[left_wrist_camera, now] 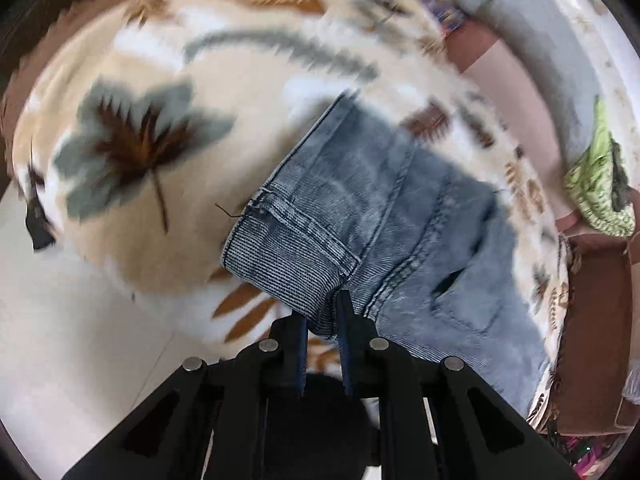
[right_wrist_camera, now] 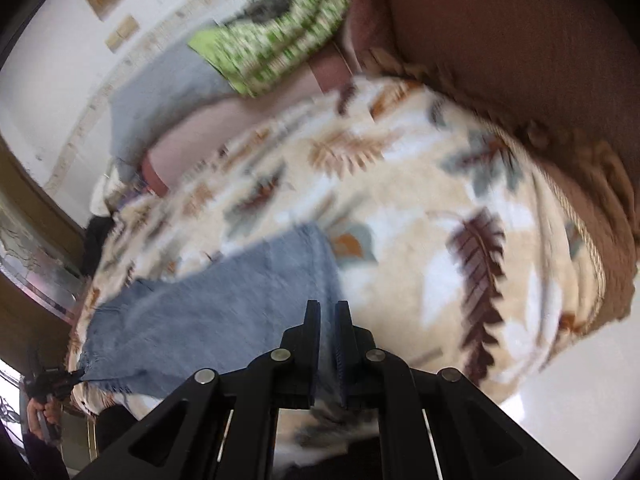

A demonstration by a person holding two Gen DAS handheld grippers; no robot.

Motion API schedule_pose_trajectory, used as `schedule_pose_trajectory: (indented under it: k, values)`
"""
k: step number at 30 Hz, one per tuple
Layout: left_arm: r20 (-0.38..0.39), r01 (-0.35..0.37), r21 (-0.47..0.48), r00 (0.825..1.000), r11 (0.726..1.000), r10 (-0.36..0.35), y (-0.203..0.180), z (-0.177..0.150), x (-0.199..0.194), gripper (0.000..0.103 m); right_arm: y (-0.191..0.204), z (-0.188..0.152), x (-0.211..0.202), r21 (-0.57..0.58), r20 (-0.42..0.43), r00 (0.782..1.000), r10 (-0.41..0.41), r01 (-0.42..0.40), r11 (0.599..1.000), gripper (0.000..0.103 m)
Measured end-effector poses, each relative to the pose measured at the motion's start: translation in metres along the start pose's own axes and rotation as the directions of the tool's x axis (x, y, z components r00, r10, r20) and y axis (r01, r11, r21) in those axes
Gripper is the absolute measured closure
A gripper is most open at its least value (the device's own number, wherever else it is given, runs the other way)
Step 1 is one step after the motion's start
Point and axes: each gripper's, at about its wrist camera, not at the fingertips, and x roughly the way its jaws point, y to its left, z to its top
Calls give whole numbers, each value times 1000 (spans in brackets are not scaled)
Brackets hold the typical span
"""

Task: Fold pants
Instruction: 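Lift the held jeans edge with both grippers and fold it over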

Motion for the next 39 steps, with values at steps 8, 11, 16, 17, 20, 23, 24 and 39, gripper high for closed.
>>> schedule_pose_trajectory:
  k: [8,11,16,17,20,23,24,39]
  values:
    - [40,-20,10,999,1000,19,-9,-2,-5,90,22,-2,37,20,-131,988,76,-74,997,69]
    - [39,-7,4,999,1000,7,-4,-2,-7,89,27,-9,45,15,-144,986,78,-77,997,38]
    - [34,-9,-3,999,1000,9,0,-2,-3,89,30,-12,62,-3,-157,988,15,-15,1000,38]
    - [37,-12,0,999,1000,12,0,-3,-4,89,30,-12,65,-7,-161,987,6,-7,1000,38]
    - [51,-21,17,999,1000,20,-3,-6,-6,90,31,-13,81,-36,-203,979,-24,17,999,50]
    - [60,-23,31,998,999,21,-6,-7,-11,89,36,-15,81,-86,-206,975,-85,69,994,88]
    - [62,-22,35,998,999,20,-7,-8,-12,89,38,-16,76,-100,-199,976,-89,70,993,89]
    - [2,-63,64,998,996,63,5,-23,7,89,19,-28,62,-129,-237,955,-177,149,980,91]
